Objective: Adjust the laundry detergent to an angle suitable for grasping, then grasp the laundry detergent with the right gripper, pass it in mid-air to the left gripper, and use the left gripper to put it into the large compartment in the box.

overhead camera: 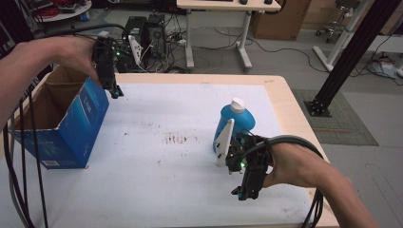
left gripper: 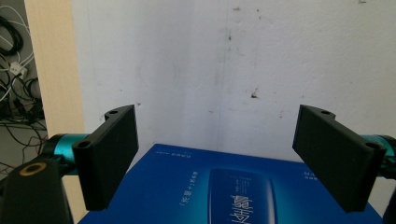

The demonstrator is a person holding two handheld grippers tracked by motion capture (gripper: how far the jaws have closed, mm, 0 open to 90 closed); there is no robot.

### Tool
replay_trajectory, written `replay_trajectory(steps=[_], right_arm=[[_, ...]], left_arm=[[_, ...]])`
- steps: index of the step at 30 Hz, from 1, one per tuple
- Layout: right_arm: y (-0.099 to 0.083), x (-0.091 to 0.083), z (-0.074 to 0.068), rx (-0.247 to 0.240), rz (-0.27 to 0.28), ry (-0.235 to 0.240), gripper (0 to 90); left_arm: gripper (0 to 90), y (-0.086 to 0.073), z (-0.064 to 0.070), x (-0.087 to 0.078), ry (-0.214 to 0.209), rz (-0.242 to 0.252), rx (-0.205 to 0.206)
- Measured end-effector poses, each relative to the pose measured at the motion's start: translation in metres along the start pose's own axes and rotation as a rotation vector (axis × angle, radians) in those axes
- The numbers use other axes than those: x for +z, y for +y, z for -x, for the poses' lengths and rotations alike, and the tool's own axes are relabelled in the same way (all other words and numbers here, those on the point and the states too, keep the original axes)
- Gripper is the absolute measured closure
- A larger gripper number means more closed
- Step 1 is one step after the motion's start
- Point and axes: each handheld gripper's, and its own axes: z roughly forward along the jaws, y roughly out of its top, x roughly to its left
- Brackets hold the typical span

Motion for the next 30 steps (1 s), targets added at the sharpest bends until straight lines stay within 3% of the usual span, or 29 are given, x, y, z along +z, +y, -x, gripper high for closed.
replay_trajectory(steps=[13, 23, 26, 30], right_arm=[[-0.009, -0.010, -0.009, 0.012, 0.030, -0.021, 11.9], [-0.051, -0.023, -0.020, 0.171, 0.081, -0.063, 11.9], [-0.066, -0.028, -0.019, 0.239, 0.129, -0.079, 11.9], [-0.082, -0.031, -0.009, 0.371, 0.160, -0.148, 11.9]], left_arm=[[14.3, 0.000, -0.002, 0.001, -0.015, -0.002, -0.011], [14.3, 0.005, -0.006, 0.006, -0.029, 0.007, 0.000], [14.3, 0.006, -0.005, 0.007, -0.027, 0.009, 0.006], [14.3, 0.007, -0.005, 0.006, -0.026, 0.018, 0.008]])
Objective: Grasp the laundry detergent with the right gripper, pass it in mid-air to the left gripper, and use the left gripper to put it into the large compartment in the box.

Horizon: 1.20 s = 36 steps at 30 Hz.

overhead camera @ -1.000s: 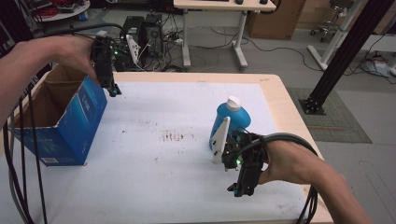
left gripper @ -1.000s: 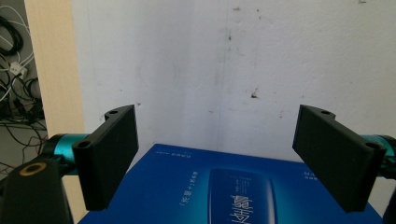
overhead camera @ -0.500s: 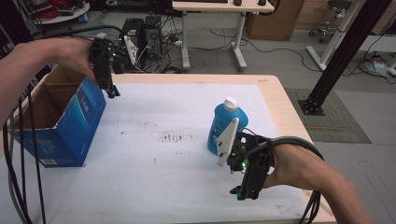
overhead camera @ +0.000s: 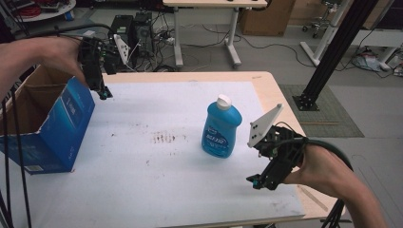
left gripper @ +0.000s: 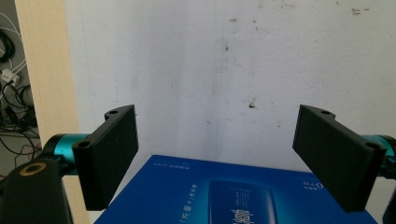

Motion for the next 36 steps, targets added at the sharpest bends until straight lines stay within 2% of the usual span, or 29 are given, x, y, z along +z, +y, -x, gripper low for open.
replay_trajectory(steps=[4, 8, 11, 14, 18, 22, 25, 29, 34, 36], right_arm=[[-0.004, 0.003, 0.016, 0.099, 0.035, -0.029, 11.9], [0.000, 0.005, 0.025, 0.148, 0.089, -0.027, 11.8], [0.005, 0.008, 0.029, 0.160, 0.106, -0.059, 11.9], [0.009, 0.015, 0.035, 0.188, 0.137, -0.062, 11.8], [0.013, 0.021, 0.039, 0.198, 0.169, -0.061, 11.8], [0.018, 0.029, 0.044, 0.218, 0.203, -0.087, 11.8], [0.018, 0.033, 0.047, 0.237, 0.228, -0.083, 11.8], [0.018, 0.039, 0.049, 0.251, 0.255, -0.099, 11.9], [0.021, 0.045, 0.050, 0.258, 0.296, -0.085, 11.9], [0.023, 0.048, 0.050, 0.256, 0.308, -0.103, 11.9]], left_arm=[[14.3, -0.001, 0.001, 0.000, 0.000, 0.000, 0.000], [14.3, -0.004, 0.001, -0.001, 0.001, -0.001, -0.001], [14.3, -0.005, 0.000, -0.002, 0.002, 0.004, -0.005], [14.3, -0.006, 0.000, -0.002, 0.002, 0.005, -0.009], [14.3, -0.006, 0.001, -0.002, 0.002, 0.003, -0.004], [14.3, -0.007, 0.002, 0.000, 0.002, 0.005, -0.007], [14.3, -0.009, 0.002, 0.002, 0.005, 0.005, -0.007], [14.3, -0.010, 0.002, 0.002, 0.006, 0.002, -0.011], [14.3, -0.012, 0.002, 0.001, 0.008, 0.004, -0.014], [14.3, -0.012, 0.002, 0.001, 0.008, 0.003, -0.011]])
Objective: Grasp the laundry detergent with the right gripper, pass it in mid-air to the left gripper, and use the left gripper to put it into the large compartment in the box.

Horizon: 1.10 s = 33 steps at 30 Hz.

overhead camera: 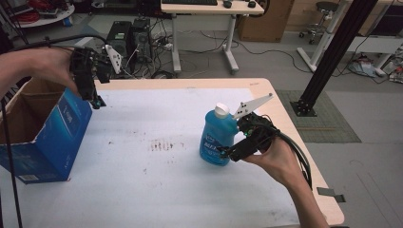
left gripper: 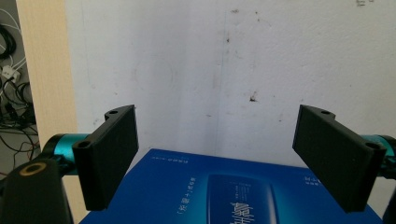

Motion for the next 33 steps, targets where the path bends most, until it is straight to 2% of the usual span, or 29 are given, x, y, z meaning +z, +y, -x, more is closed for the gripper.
replay_trajectory(steps=[11, 17, 19, 32, 33], right_arm=[[0.001, 0.012, 0.001, 0.018, 0.040, 0.015, 11.9], [0.000, 0.017, 0.000, 0.022, 0.053, -0.002, 11.9], [0.001, 0.018, 0.000, 0.019, 0.071, 0.007, 11.9], [0.000, 0.022, 0.000, 0.021, 0.071, 0.004, 12.4], [0.000, 0.022, 0.001, 0.023, 0.072, 0.009, 16.5]], left_arm=[[14.3, -0.001, 0.002, 0.001, 0.000, -0.003, 0.001], [14.3, -0.002, 0.002, 0.001, 0.003, -0.001, 0.000], [14.3, -0.002, 0.002, 0.002, 0.004, -0.001, 0.001], [14.3, -0.004, 0.002, 0.002, 0.005, 0.007, -0.002], [14.3, -0.005, 0.002, 0.002, 0.004, 0.008, -0.003]])
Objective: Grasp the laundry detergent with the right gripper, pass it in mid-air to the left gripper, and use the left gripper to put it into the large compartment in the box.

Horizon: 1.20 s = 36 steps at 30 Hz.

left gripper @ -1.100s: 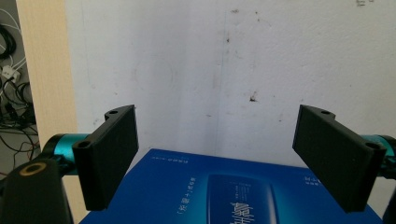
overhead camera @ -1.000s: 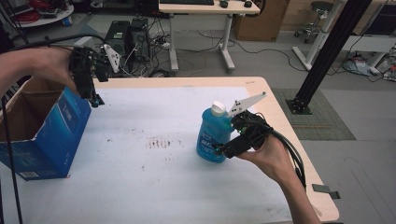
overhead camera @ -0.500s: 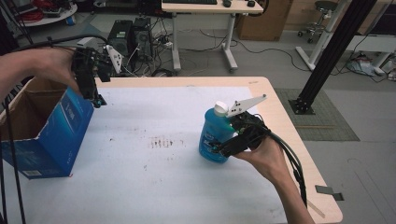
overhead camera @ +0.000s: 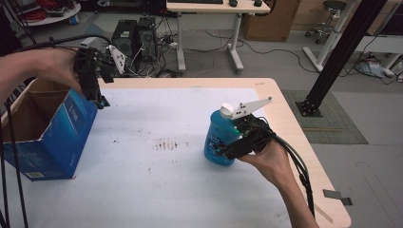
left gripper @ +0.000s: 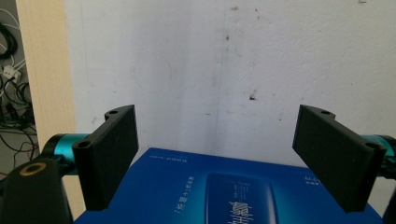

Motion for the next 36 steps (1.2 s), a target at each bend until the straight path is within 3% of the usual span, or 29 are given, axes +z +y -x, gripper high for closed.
replay_trajectory(steps=[12, 17, 36], right_arm=[[-0.0013, 0.0013, -0.0007, 0.000, 0.011, 0.001, 18.9], [-0.0014, -0.0001, -0.0007, -0.005, 0.022, -0.004, 24.7], [-0.0023, 0.0030, 0.0018, -0.007, 0.027, 0.035, 34.8]], left_arm=[[14.3, -0.0017, 0.0005, 0.0000, 0.002, 0.005, -0.005], [14.3, -0.0007, 0.0007, -0.0002, 0.001, 0.006, -0.001], [14.3, -0.0023, 0.0021, -0.0018, 0.003, 0.005, -0.002]])
